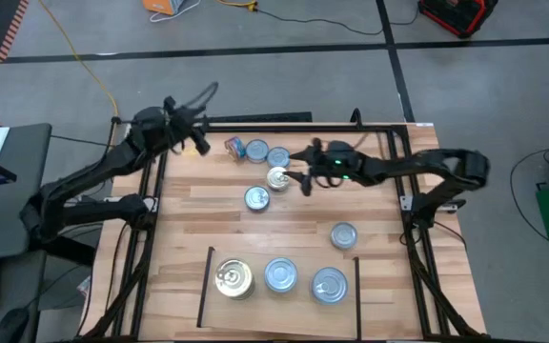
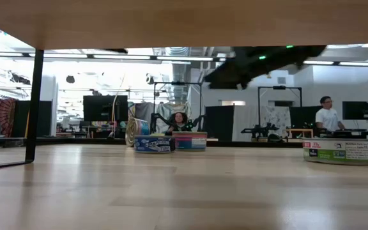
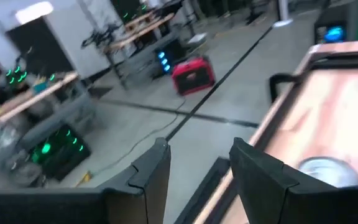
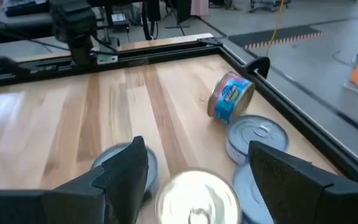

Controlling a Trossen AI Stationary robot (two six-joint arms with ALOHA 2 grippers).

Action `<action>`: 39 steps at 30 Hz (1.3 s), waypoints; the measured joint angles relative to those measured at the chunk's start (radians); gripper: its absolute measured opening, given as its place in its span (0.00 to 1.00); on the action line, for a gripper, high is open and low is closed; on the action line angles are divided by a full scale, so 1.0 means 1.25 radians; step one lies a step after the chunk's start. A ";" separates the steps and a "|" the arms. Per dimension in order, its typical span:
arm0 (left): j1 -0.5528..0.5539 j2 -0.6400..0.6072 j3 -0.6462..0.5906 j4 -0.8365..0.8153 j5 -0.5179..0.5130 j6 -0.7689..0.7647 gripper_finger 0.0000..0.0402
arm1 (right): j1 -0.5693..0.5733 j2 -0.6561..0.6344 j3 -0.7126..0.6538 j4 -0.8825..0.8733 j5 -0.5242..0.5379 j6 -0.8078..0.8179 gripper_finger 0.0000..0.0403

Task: Stack canned seafood by type on shelf
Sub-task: Put the top blue and pink tuna can on the top of the left stacked tuna cans on the shelf

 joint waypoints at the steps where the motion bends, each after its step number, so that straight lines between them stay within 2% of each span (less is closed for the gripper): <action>1: -0.037 -0.011 0.000 -0.007 -0.024 0.002 0.39 | 0.001 0.031 0.028 -0.001 0.000 0.009 0.75; 7: -0.213 -0.044 0.000 -0.078 -0.114 -0.048 0.39 | 0.028 0.177 0.188 -0.042 0.013 0.023 0.75; 10: -0.285 -0.050 0.000 -0.124 -0.161 -0.054 0.39 | 0.052 0.234 0.248 -0.052 0.059 0.015 0.75; 14: -0.371 -0.051 0.000 -0.162 -0.294 -0.062 0.39 | 0.076 0.310 0.318 -0.027 0.130 0.002 0.75; 16: -0.402 -0.051 0.000 -0.163 -0.331 -0.062 0.39 | 0.086 0.353 0.353 -0.003 0.161 0.000 0.75; 22: -0.439 -0.051 -0.003 -0.172 -0.335 -0.068 0.39 | 0.094 0.480 0.482 0.028 0.252 -0.007 0.75; 32: -0.471 -0.068 -0.003 -0.227 -0.320 -0.111 0.39 | 0.065 0.644 0.684 0.032 0.257 -0.007 0.75; 37: -0.486 -0.108 -0.003 -0.246 -0.374 -0.137 0.39 | 0.061 0.706 0.757 0.028 0.263 0.000 0.75; 39: -0.486 -0.120 -0.003 -0.262 -0.381 -0.145 0.39 | 0.062 0.730 0.790 0.006 0.296 -0.002 0.75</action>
